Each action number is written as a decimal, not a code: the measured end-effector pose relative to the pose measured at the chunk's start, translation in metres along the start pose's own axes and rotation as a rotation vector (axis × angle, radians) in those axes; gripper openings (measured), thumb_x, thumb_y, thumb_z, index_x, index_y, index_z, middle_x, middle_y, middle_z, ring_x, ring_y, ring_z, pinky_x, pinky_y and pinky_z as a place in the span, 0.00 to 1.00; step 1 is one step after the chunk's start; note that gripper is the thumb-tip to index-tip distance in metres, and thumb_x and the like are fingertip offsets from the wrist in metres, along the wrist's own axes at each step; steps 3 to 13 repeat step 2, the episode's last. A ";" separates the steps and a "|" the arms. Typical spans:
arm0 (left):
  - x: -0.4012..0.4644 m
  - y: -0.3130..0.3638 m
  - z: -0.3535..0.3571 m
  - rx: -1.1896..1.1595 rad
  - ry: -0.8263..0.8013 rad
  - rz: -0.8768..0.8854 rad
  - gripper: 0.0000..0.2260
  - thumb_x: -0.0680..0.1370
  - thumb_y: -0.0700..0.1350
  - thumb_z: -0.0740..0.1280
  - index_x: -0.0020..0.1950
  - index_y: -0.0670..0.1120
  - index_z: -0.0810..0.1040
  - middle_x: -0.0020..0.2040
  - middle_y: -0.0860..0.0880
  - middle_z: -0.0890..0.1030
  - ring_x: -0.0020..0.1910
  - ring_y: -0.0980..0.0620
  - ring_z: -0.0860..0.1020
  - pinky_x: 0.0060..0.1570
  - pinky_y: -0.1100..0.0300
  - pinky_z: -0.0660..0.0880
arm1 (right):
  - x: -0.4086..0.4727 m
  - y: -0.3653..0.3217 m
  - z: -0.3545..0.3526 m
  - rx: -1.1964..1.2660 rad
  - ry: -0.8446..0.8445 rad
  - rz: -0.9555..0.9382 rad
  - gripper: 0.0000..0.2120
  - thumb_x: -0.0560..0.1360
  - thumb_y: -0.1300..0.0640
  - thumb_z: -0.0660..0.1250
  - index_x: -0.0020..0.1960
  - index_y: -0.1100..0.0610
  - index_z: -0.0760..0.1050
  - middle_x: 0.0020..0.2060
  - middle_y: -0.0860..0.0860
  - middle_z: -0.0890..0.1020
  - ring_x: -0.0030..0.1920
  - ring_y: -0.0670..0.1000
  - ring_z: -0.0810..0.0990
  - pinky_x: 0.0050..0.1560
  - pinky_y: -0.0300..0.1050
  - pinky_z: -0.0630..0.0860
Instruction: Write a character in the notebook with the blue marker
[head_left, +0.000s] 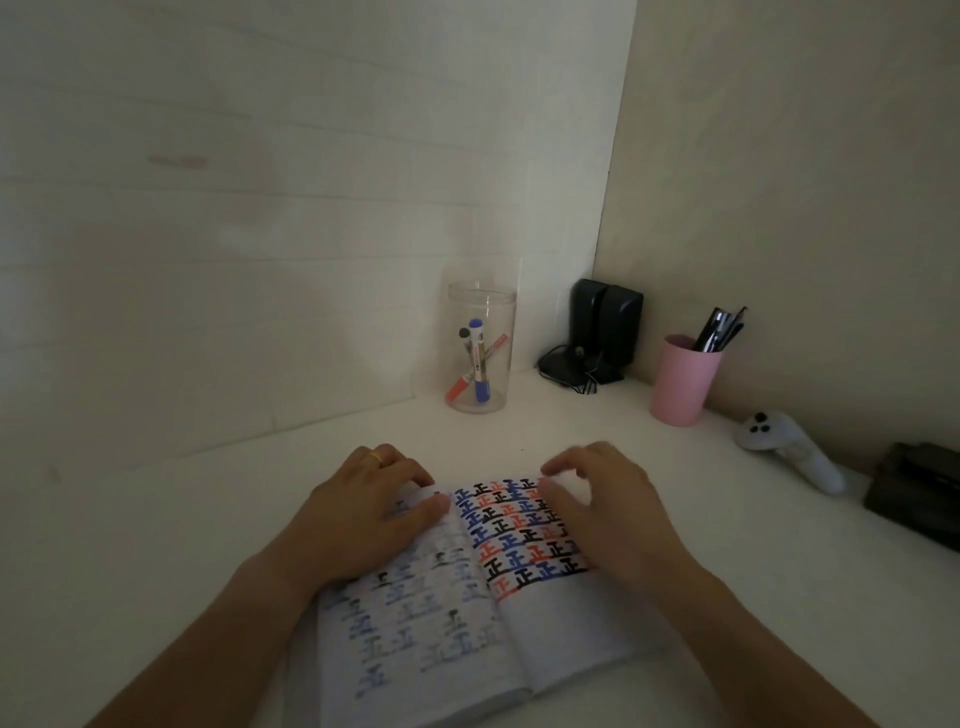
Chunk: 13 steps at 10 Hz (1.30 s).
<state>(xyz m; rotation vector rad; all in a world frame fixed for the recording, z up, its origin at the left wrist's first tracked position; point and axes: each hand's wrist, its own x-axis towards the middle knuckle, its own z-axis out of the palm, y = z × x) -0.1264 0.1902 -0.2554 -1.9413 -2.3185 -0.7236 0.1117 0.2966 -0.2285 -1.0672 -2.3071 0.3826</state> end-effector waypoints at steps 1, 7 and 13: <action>0.000 0.001 -0.001 -0.008 -0.006 0.005 0.26 0.72 0.73 0.52 0.58 0.59 0.76 0.58 0.60 0.75 0.59 0.59 0.69 0.56 0.53 0.73 | -0.012 -0.043 -0.047 0.380 0.170 -0.032 0.05 0.78 0.50 0.68 0.52 0.44 0.82 0.48 0.40 0.84 0.48 0.39 0.81 0.52 0.41 0.78; -0.001 0.000 0.000 0.002 0.002 0.001 0.25 0.73 0.73 0.52 0.57 0.60 0.75 0.57 0.60 0.74 0.59 0.59 0.69 0.55 0.53 0.73 | -0.028 -0.070 -0.130 0.568 0.300 -0.247 0.10 0.76 0.57 0.71 0.49 0.42 0.84 0.45 0.47 0.88 0.47 0.41 0.84 0.48 0.38 0.80; -0.001 0.000 0.000 0.002 0.002 0.001 0.25 0.73 0.73 0.52 0.57 0.60 0.75 0.57 0.60 0.74 0.59 0.59 0.69 0.55 0.53 0.73 | -0.028 -0.070 -0.130 0.568 0.300 -0.247 0.10 0.76 0.57 0.71 0.49 0.42 0.84 0.45 0.47 0.88 0.47 0.41 0.84 0.48 0.38 0.80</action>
